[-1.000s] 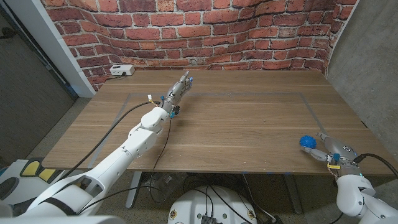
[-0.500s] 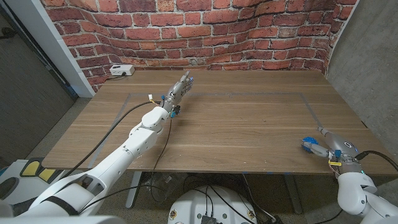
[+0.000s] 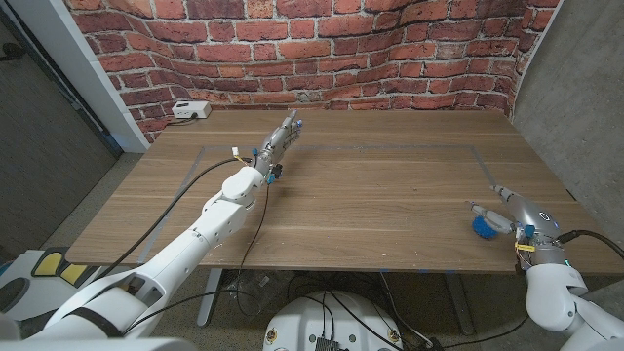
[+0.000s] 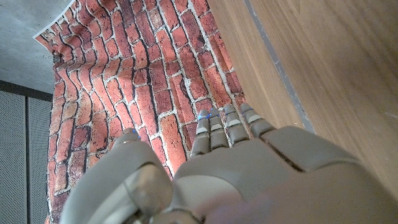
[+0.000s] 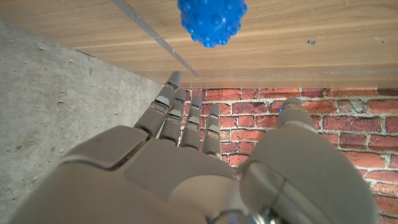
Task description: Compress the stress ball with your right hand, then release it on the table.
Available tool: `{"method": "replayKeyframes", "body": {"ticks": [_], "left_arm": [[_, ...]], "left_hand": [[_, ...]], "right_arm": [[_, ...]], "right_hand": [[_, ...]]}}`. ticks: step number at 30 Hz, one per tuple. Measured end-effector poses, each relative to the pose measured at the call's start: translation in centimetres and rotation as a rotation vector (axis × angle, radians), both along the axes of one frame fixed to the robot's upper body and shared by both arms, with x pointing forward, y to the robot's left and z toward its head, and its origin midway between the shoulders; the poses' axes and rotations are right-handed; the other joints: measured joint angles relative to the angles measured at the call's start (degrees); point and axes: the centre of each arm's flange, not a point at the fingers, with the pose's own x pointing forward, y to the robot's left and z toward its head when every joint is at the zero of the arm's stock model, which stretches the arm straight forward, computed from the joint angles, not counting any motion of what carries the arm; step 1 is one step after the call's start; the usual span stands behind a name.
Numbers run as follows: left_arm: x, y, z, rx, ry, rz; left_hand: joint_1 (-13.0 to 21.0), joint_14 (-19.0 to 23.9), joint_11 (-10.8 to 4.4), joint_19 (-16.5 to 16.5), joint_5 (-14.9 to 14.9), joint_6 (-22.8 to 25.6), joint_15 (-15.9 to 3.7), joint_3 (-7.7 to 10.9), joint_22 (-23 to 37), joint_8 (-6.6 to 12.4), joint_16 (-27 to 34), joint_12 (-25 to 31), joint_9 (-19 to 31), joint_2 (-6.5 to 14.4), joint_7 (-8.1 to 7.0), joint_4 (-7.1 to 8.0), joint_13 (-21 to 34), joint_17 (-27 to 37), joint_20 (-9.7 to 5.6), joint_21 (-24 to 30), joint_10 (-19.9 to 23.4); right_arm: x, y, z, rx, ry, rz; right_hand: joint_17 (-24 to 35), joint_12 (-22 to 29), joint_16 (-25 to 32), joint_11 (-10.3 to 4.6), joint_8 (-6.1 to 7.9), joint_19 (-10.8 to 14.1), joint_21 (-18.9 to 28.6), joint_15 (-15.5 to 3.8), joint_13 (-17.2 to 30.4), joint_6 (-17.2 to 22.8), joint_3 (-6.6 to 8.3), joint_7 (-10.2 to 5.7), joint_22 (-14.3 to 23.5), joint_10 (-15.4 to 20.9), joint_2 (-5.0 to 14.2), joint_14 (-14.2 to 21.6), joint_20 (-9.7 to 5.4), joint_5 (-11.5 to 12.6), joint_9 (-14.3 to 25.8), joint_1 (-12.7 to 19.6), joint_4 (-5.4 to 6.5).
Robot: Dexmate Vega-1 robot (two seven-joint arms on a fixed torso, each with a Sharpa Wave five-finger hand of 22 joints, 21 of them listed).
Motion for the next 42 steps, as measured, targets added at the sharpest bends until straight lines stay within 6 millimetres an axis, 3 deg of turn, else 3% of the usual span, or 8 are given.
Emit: {"method": "replayKeyframes", "body": {"ticks": [5,8,13,18,25,33,38,42], "left_arm": [[-0.1,0.1,0.0,-0.002,0.001,0.001],[-0.1,0.1,0.0,-0.003,0.000,0.002],[-0.3,0.3,0.0,-0.004,-0.001,0.008],[-0.4,0.6,-0.1,-0.008,-0.002,0.017],[-0.7,0.9,-0.1,-0.004,-0.003,0.023],[-0.9,0.8,-0.2,-0.001,-0.008,0.026],[-1.4,1.2,-0.2,-0.002,-0.016,0.036],[-1.8,1.7,-0.3,0.000,-0.025,0.041]], "left_hand": [[0.00,0.00,0.00,0.00,0.00,0.00,0.00,0.00,0.00,0.00,0.00,0.00,0.00,0.00,0.00,0.00,0.00,0.00,0.00,0.00,0.00],[0.00,0.00,0.00,0.00,-0.23,0.00,0.00,0.00,0.00,0.00,0.00,0.00,0.00,0.00,0.00,0.00,0.00,0.00,0.00,0.00,0.00],[0.00,0.00,0.00,0.00,-0.23,0.00,0.00,0.00,0.00,0.00,0.00,0.00,0.00,0.00,0.00,0.00,0.00,0.00,0.00,0.00,0.00],[0.00,0.00,0.00,0.00,-0.23,0.00,0.00,0.00,0.00,0.00,0.00,0.00,0.00,0.00,0.00,0.00,0.00,0.00,0.00,0.00,0.00],[0.00,0.00,0.00,0.00,-0.23,0.00,0.00,0.00,0.00,0.00,0.00,0.00,0.00,0.00,0.00,0.00,-0.01,0.00,0.00,0.00,0.00],[0.00,0.00,0.00,0.00,-0.23,0.00,0.00,-0.16,0.00,0.00,0.00,0.00,0.00,0.00,0.00,-0.16,-0.01,0.00,0.00,0.00,0.00],[0.00,0.00,0.00,0.00,-0.23,0.00,0.00,-0.16,0.00,0.00,0.00,0.00,0.00,0.00,0.00,-0.16,-0.01,0.00,0.00,0.00,0.00],[0.00,0.00,0.00,0.00,-0.23,0.00,0.00,-0.16,0.00,0.00,0.00,0.00,0.00,0.00,0.00,-0.16,-0.16,0.00,0.00,0.00,0.00]], "right_arm": [[0.4,0.5,0.7,0.012,-0.052,0.038],[0.7,0.7,1.0,0.017,-0.073,0.053],[1.3,1.3,1.7,0.032,-0.117,0.099],[2.0,1.7,2.3,0.045,-0.157,0.140],[2.9,2.4,3.5,0.069,-0.215,0.214],[4.3,3.0,4.9,0.085,-0.255,0.290],[5.2,3.5,5.6,0.125,-0.278,0.358],[5.7,3.9,6.0,0.155,-0.301,0.404]], "right_hand": [[0.00,0.00,0.00,-0.02,-0.22,-0.06,-0.55,-0.22,0.00,-0.55,0.11,0.48,0.00,0.61,0.63,-0.22,0.03,-0.01,0.00,0.15,0.11],[-0.01,0.00,-0.25,-0.01,-0.27,-1.67,-1.06,-0.13,0.00,-0.67,0.31,0.28,0.00,0.61,1.66,-1.16,0.41,-0.01,-0.10,0.01,0.31],[-0.16,0.00,-0.25,-0.01,0.22,-1.99,-1.21,0.21,-0.21,2.08,0.64,-0.21,0.00,0.61,2.35,-1.64,0.73,-0.30,-0.01,0.22,-0.02],[-0.16,0.66,-0.25,-0.05,0.01,-2.55,-1.73,0.19,-0.21,1.04,1.04,0.95,0.00,1.83,3.01,-1.66,1.01,-0.77,-0.11,0.22,0.07],[-0.16,1.10,-0.46,-0.82,-0.72,-4.95,-2.99,0.14,-0.21,-0.65,1.36,1.60,0.00,3.27,3.63,-3.27,0.23,-1.41,-0.17,0.14,-0.25],[-0.16,1.10,-0.46,-0.82,-0.72,-5.36,-3.34,-0.47,-0.21,-0.23,1.37,1.24,0.00,3.26,4.20,-4.17,0.01,-1.77,-0.44,-0.43,-0.24],[-0.15,1.10,-0.46,-0.37,0.42,-5.78,-3.34,-0.51,-0.21,3.77,1.60,1.33,0.00,3.26,4.79,-4.21,-0.40,-2.34,-0.43,-1.03,-0.02],[-0.43,1.99,-0.22,-0.74,0.32,-5.78,-3.34,-0.66,-0.21,4.15,1.59,1.52,0.00,5.45,5.15,-4.06,-0.40,-2.76,-0.39,-1.39,-0.02]]}}
